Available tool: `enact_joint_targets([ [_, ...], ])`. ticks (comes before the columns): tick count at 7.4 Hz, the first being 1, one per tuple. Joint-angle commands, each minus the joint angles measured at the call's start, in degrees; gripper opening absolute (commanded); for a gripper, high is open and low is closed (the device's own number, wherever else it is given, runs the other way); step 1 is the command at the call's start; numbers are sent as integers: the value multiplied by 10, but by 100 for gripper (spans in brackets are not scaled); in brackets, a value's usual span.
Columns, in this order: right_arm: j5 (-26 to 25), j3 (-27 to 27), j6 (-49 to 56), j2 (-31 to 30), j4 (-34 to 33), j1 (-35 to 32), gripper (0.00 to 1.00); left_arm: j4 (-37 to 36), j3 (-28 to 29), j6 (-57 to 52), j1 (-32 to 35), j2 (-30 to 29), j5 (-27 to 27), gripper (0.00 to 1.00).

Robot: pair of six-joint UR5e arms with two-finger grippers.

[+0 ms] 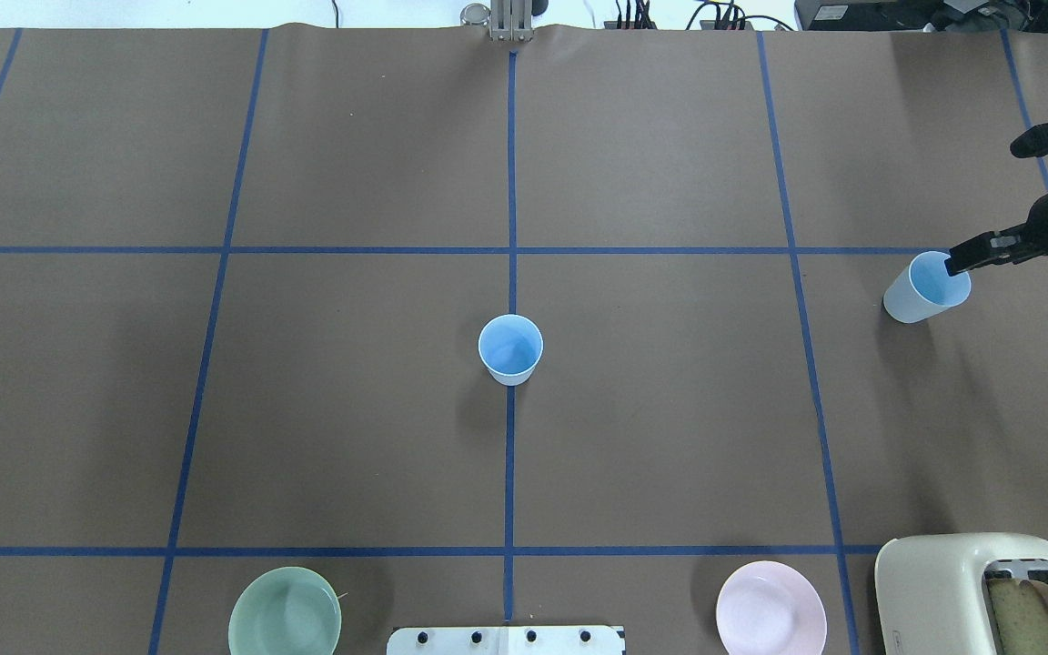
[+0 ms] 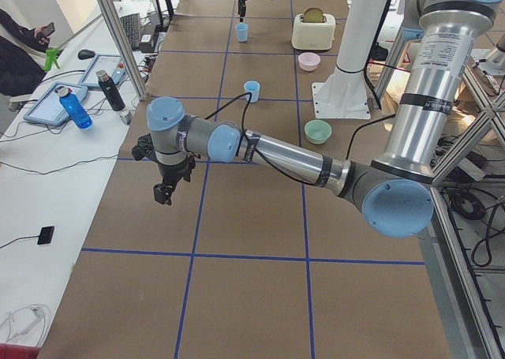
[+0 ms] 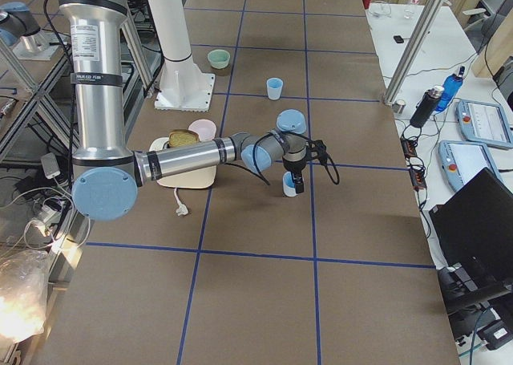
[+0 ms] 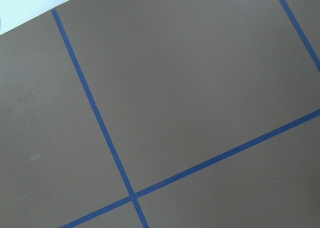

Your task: Stack blue cups with both arms

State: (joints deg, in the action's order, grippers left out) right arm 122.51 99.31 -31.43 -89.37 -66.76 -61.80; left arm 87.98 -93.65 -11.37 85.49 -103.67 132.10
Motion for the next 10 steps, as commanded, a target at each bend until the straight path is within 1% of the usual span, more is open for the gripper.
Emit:
enact_joint_targets([
  [1,-1,-17,0,-1,1,18,73,1,-2,3,0,0,0,99],
  [2,-1,-20,0,-1,1,20,56,1,-2,3,0,0,0,99],
  [3,-1,-24,0,0,0,20,22,1,-2,2,0,1,0,99],
  [4,4,-20,0,2,0,20,0,2,-3,2,0,6,0,99],
  [6,7,-7,-3,5,0,19,0,10,-2,4,-1,8,-1,99],
  [7,8,18,-33,6,-7,17,0,10,-1,5,0,9,-1,99],
  [8,23,41,-77,19,-9,13,0,9,3,10,6,13,-1,99],
  [9,54,48,-113,44,-9,5,0,9,10,72,27,16,-3,99],
  [10,77,49,-150,76,-10,1,0,4,19,99,41,35,-3,99],
])
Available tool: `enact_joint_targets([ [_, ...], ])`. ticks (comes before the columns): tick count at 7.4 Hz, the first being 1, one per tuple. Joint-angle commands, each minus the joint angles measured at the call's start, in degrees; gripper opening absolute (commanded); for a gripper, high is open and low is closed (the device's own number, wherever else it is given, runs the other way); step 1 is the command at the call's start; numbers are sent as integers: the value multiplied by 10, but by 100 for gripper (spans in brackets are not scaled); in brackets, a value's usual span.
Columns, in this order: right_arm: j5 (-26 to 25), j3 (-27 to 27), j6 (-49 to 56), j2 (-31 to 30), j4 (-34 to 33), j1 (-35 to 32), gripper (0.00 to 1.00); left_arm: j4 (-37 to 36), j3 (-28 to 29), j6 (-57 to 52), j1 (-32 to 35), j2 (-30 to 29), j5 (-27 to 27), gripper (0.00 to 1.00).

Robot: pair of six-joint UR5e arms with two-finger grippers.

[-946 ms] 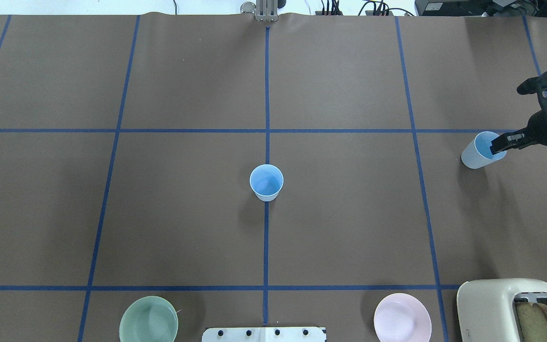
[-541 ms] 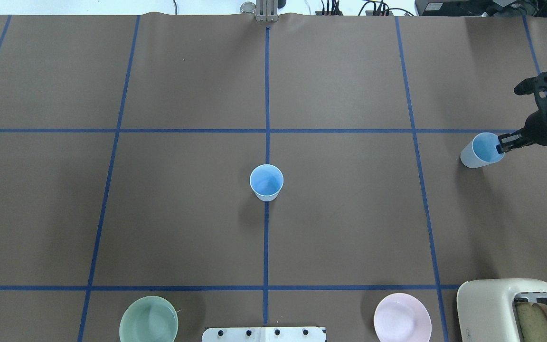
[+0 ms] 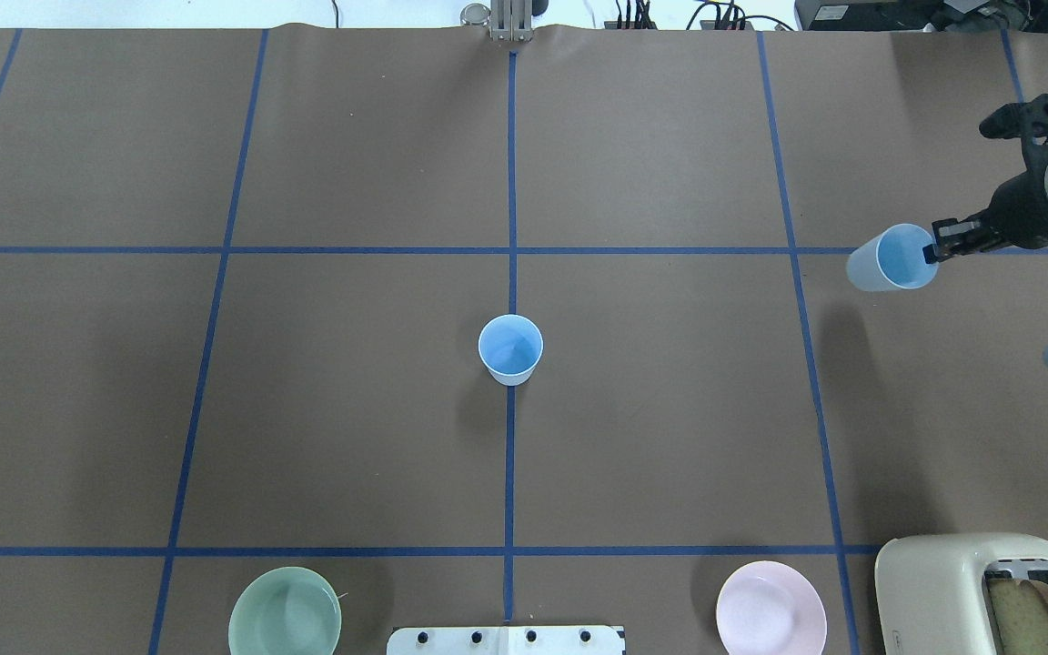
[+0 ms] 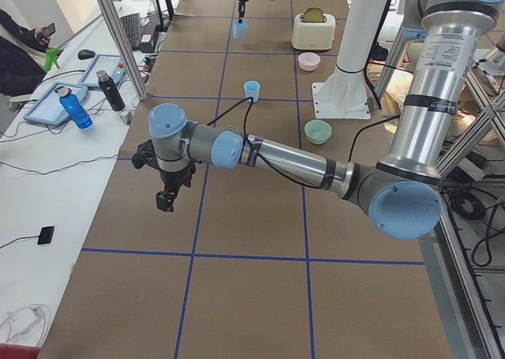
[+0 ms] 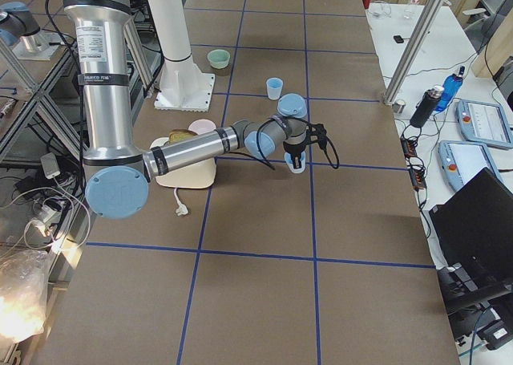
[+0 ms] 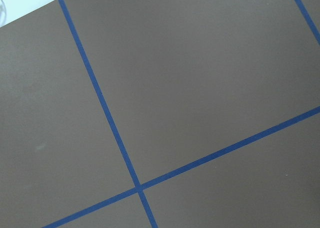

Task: Stack blue cups with both arms
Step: 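Lift the cup with the right gripper and carry it over the centre cup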

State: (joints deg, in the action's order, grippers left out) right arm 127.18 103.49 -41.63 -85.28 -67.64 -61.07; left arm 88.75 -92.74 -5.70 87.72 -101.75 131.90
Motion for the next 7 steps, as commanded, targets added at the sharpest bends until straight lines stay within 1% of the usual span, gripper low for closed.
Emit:
enact_joint_targets([
  [1,36,10,-109,79,-9,-6,0,12,6,43,22,43,5,99],
  [2,39,23,-174,138,-55,1,0,7,12,44,22,58,13,99],
  [3,31,63,-247,186,-133,34,0,15,10,43,26,80,21,99],
  [4,25,88,-302,235,-204,58,0,18,4,46,26,88,21,99],
  [5,-11,98,-337,284,-251,103,0,19,5,46,26,88,20,99],
  [6,-108,94,-388,326,-274,190,0,19,5,47,26,88,20,99],
  [7,-180,79,-424,359,-293,257,0,19,7,47,25,88,20,99],
])
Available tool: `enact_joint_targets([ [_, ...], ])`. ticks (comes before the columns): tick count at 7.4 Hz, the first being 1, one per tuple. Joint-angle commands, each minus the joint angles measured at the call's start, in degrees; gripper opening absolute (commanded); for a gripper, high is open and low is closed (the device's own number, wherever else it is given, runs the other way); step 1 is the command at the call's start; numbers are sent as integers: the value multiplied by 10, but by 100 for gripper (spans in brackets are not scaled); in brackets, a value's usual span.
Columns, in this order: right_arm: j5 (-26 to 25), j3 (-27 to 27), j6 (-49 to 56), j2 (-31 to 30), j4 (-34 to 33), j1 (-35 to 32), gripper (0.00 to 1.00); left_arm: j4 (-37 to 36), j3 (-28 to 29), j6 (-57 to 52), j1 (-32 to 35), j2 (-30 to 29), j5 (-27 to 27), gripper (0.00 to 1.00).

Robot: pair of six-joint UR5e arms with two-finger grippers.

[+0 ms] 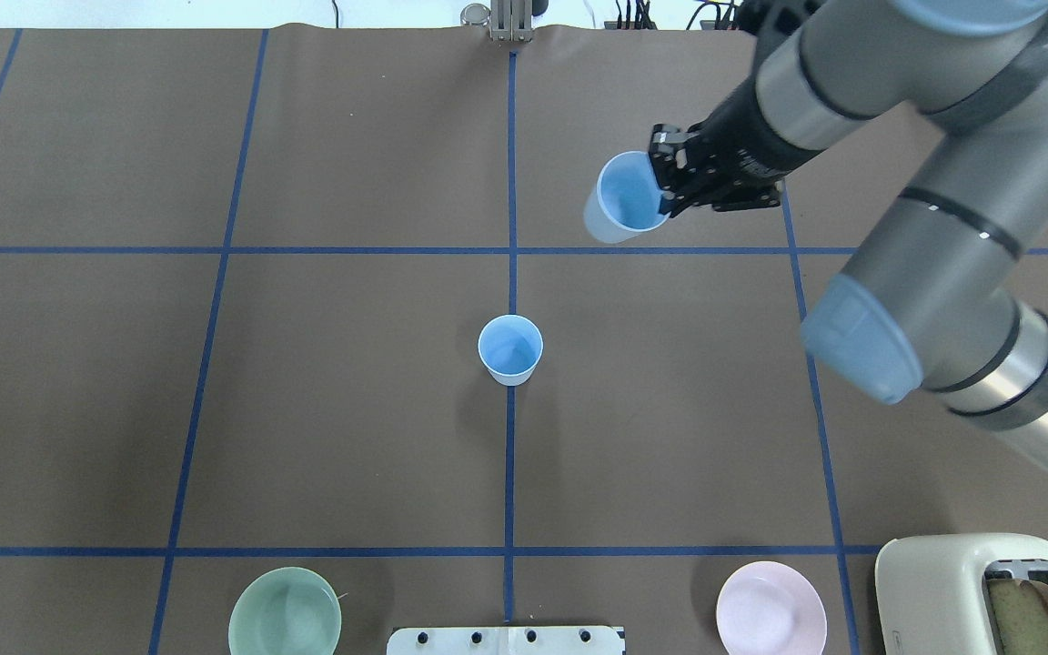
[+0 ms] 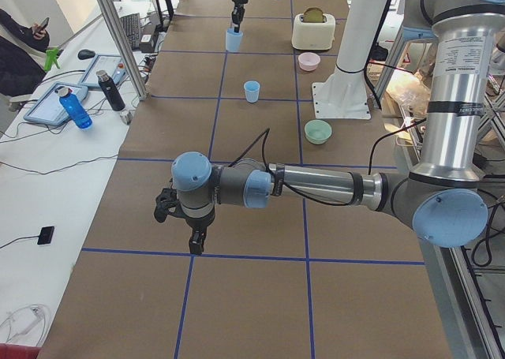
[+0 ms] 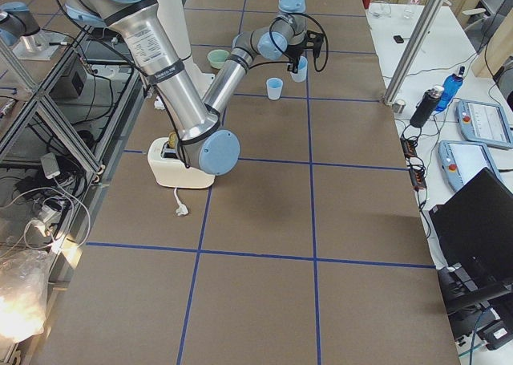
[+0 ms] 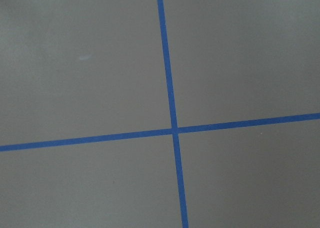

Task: Stack blue cups with both arms
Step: 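Lift the cup with the right gripper and carry it over the centre cup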

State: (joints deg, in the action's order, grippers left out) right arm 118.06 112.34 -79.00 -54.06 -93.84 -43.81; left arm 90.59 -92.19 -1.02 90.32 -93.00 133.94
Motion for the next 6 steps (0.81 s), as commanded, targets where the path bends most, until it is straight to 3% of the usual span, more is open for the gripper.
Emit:
enact_joint_targets([
  [1,-99,-50,-62,85,-50,102,0,0,2,1,-1,1,1,99],
  [3,-99,-87,-63,100,-61,120,0,0,2,0,-1,1,1,99],
  [6,-95,-82,-63,97,-106,125,0,0,1,0,-1,4,2,99],
])
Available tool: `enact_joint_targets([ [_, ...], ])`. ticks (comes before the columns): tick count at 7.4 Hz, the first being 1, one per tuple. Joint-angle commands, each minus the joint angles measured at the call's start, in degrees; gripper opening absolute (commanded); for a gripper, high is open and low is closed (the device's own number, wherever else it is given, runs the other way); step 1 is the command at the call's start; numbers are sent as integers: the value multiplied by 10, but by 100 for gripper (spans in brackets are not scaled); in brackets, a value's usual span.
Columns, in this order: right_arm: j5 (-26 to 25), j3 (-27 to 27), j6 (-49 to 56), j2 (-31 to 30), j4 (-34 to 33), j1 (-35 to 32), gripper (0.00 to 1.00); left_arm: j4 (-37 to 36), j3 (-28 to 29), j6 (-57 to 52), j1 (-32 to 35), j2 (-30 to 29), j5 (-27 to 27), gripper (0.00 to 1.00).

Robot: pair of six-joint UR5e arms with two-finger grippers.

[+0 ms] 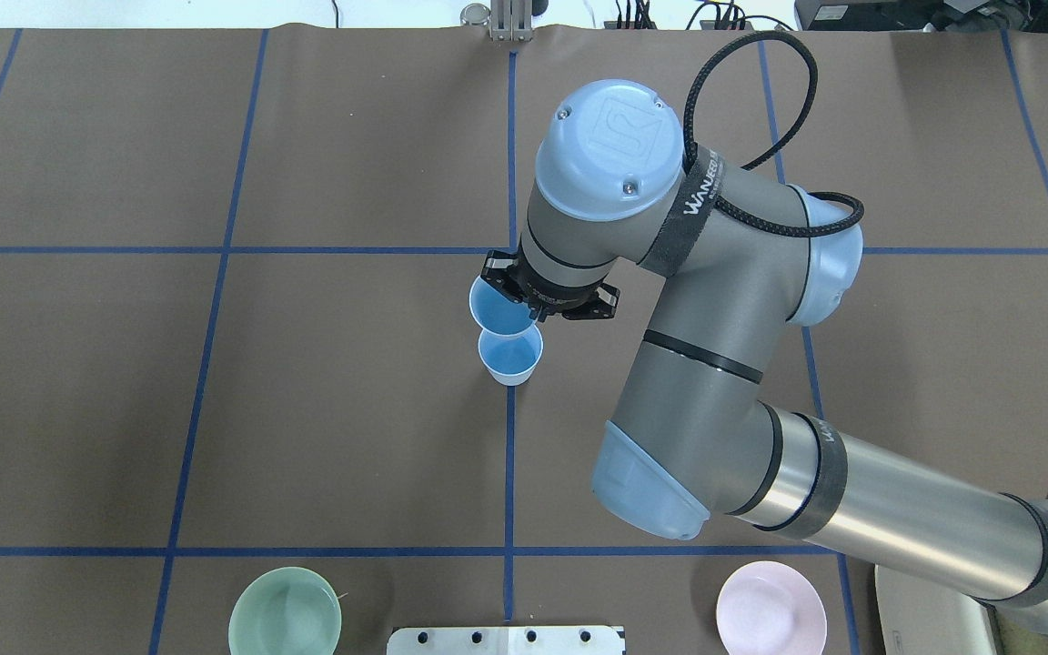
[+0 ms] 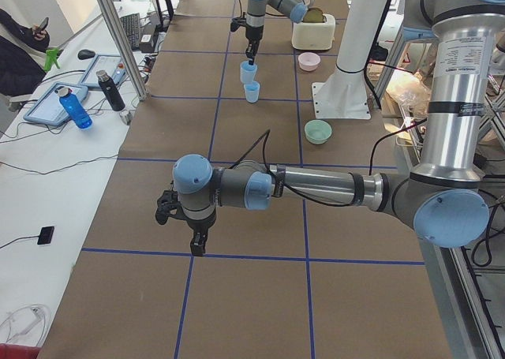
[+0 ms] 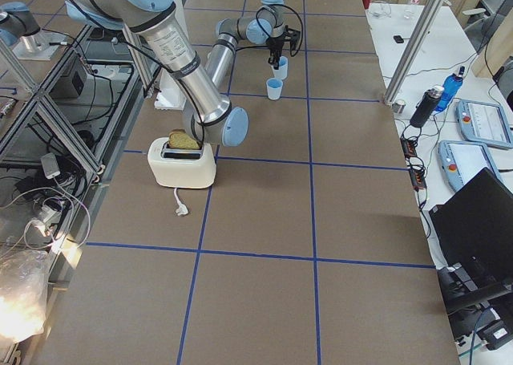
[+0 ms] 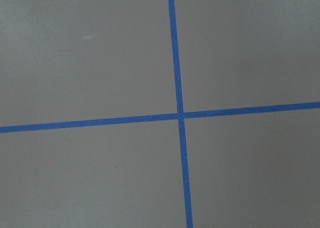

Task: Stack blue cups with both arms
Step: 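Lift the cup with the right gripper and carry it over the centre cup, then lower the held cup into the centre cup with the right gripper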

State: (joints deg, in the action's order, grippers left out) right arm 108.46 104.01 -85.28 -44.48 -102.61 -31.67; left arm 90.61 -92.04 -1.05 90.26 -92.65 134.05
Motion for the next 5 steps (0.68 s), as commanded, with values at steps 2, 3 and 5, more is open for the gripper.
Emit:
enact_joint_targets([
  [2,-6,-1,0,2,-18,19,0,0,-2,0,0,1,1,99],
  [3,-8,-2,0,2,-18,26,0,0,-2,0,0,1,1,99],
  [5,-18,-4,8,3,-14,33,0,0,-2,0,0,1,1,99],
])
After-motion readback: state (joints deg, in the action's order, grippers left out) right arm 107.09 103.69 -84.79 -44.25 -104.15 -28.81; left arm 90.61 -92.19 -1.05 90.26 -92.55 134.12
